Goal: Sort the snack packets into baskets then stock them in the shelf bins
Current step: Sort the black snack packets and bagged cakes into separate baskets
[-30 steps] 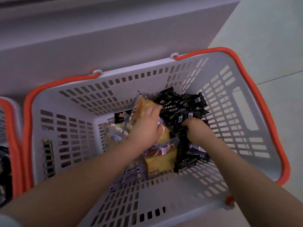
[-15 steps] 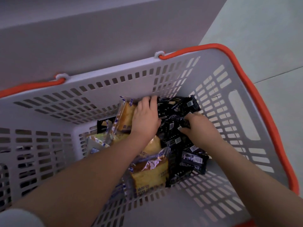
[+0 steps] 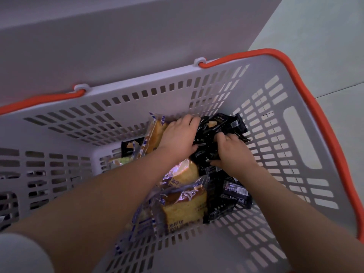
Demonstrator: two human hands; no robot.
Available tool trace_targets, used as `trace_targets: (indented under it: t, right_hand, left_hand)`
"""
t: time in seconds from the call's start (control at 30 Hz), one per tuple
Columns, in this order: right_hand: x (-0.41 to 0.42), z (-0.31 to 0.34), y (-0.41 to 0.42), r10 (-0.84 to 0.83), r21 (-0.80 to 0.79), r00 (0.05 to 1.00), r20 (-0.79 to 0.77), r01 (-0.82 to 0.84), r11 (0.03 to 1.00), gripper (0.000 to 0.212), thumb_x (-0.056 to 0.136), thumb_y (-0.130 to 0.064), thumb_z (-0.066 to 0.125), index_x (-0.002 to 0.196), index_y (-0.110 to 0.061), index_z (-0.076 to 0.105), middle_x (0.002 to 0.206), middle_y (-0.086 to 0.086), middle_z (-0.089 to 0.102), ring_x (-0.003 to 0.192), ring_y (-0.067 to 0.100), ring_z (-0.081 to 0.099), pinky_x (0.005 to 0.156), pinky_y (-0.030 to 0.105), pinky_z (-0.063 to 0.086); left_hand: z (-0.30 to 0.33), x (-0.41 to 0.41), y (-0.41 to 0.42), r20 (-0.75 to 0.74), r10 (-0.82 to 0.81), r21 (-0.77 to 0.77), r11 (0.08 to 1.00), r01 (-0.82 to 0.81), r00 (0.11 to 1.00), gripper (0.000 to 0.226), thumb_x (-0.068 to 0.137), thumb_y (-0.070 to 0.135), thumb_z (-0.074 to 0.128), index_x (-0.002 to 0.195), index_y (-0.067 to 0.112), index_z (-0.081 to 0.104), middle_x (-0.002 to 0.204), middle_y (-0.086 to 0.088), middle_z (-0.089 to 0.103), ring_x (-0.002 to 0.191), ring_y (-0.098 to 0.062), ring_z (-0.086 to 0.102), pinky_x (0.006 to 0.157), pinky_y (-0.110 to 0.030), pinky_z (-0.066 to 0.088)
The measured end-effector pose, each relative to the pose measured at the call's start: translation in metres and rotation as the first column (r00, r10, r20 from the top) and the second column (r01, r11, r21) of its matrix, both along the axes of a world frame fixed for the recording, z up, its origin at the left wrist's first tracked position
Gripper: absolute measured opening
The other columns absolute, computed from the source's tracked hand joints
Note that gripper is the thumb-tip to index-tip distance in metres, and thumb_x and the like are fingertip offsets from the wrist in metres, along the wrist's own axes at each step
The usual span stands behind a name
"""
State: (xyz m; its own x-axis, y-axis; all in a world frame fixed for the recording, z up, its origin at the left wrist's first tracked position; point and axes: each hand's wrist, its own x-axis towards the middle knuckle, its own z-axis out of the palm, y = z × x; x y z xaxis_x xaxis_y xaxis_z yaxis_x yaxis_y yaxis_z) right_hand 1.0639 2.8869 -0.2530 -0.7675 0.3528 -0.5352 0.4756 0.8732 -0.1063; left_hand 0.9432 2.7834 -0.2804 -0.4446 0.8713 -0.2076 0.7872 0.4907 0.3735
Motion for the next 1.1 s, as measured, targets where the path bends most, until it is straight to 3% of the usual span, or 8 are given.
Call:
trace_targets:
  t: [0.1, 0.27, 0.43, 0.6, 0.77, 0.87, 0.97, 1.1]
  right_hand:
    - [0.009, -0.005, -0.001, 0.003, 0.057, 0.997, 0.074, -0.007, 0.998, 0.064, 0.079, -0.050, 0.065, 0.124, -0.012, 0.042, 0.125, 0.007, 0.053, 0.124, 0.027, 0.037, 0.098, 0.039, 0.035]
    - [0.026, -0.004, -0.005, -0.012, 0.028, 0.998, 0.061, 0.010, 1.000, 0.056, 0.081, -0.047, 0.062, 0.126, -0.019, 0.045, 0.126, 0.007, 0.048, 0.120, 0.028, 0.042, 0.100, 0.041, 0.036]
    - [0.026, 0.004, -0.009, 0.015, 0.096, 1.000, 0.027, -0.018, 0.995, 0.037, 0.089, -0.039, 0.055, 0.114, -0.014, 0.042, 0.112, 0.007, 0.057, 0.105, 0.029, 0.056, 0.075, 0.036, 0.042]
    - [0.035, 0.033, -0.014, -0.082, 0.161, 0.993, -0.085, 0.095, 0.982, 0.033, 0.090, -0.038, 0.054, 0.106, -0.012, 0.042, 0.100, 0.008, 0.061, 0.086, 0.027, 0.061, 0.059, 0.030, 0.038]
    - [0.020, 0.101, -0.046, -0.306, -0.113, 0.882, -0.359, 0.284, 0.952, 0.048, 0.085, -0.038, 0.065, 0.121, -0.012, 0.050, 0.089, 0.004, 0.066, 0.074, 0.021, 0.062, 0.051, 0.027, 0.041]
    - [-0.003, 0.146, -0.081, -0.379, -0.326, 0.818, -0.433, 0.250, 0.912, 0.038, 0.082, -0.039, 0.067, 0.108, -0.016, 0.052, 0.074, -0.007, 0.059, 0.063, 0.004, 0.054, 0.046, 0.012, 0.038]
    - [-0.032, 0.184, -0.126, -0.407, -0.502, 0.804, -0.434, 0.159, 0.850, 0.031, 0.084, -0.037, 0.066, 0.105, -0.019, 0.055, 0.088, -0.007, 0.062, 0.079, 0.007, 0.059, 0.059, 0.015, 0.041]
    - [-0.076, 0.214, -0.198, -0.344, -0.600, 0.841, -0.418, 0.029, 0.800, 0.032, 0.084, -0.032, 0.067, 0.111, -0.016, 0.059, 0.104, -0.001, 0.067, 0.095, 0.016, 0.062, 0.076, 0.029, 0.047]
  left_hand:
    - [-0.001, -0.005, 0.007, -0.016, -0.093, -0.067, 0.994, 0.092, 0.996, 0.086, 0.070, 0.035, 0.077, 0.138, 0.016, 0.030, 0.141, -0.006, 0.040, 0.128, -0.025, 0.042, 0.103, -0.037, 0.036]
    - [0.003, -0.010, 0.016, 0.017, -0.007, -0.159, 0.987, 0.010, 1.000, 0.075, 0.071, 0.039, 0.074, 0.130, 0.018, 0.033, 0.126, -0.007, 0.054, 0.105, -0.027, 0.058, 0.072, -0.034, 0.047]
    - [0.027, -0.011, -0.005, 0.140, 0.082, 0.045, 0.995, -0.089, 0.987, 0.077, 0.073, 0.037, 0.073, 0.137, 0.021, 0.032, 0.130, -0.004, 0.052, 0.109, -0.023, 0.056, 0.080, -0.038, 0.053]
    - [0.069, -0.015, -0.065, 0.336, 0.255, 0.187, 0.926, -0.329, 0.907, 0.075, 0.068, 0.039, 0.077, 0.131, 0.021, 0.041, 0.121, -0.002, 0.060, 0.103, -0.019, 0.059, 0.084, -0.032, 0.051]
    - [0.114, -0.010, -0.128, 0.358, 0.311, 0.157, 0.910, -0.385, 0.881, 0.074, 0.067, 0.039, 0.078, 0.130, 0.021, 0.041, 0.120, 0.000, 0.061, 0.104, -0.020, 0.061, 0.086, -0.033, 0.051]
    - [0.143, -0.002, -0.173, 0.369, 0.359, 0.190, 0.874, -0.447, 0.857, 0.074, 0.067, 0.039, 0.079, 0.130, 0.024, 0.041, 0.112, 0.012, 0.058, 0.097, -0.006, 0.056, 0.078, -0.015, 0.046]
    - [0.176, 0.004, -0.226, 0.417, 0.397, 0.311, 0.783, -0.538, 0.818, 0.069, 0.065, 0.036, 0.079, 0.124, 0.030, 0.045, 0.101, 0.035, 0.049, 0.088, 0.016, 0.048, 0.072, 0.007, 0.033]
    - [0.194, 0.008, -0.301, 0.429, 0.542, 0.404, 0.601, -0.690, 0.723, 0.064, 0.064, 0.033, 0.079, 0.115, 0.044, 0.043, 0.096, 0.042, 0.052, 0.091, 0.030, 0.047, 0.074, 0.007, 0.034]
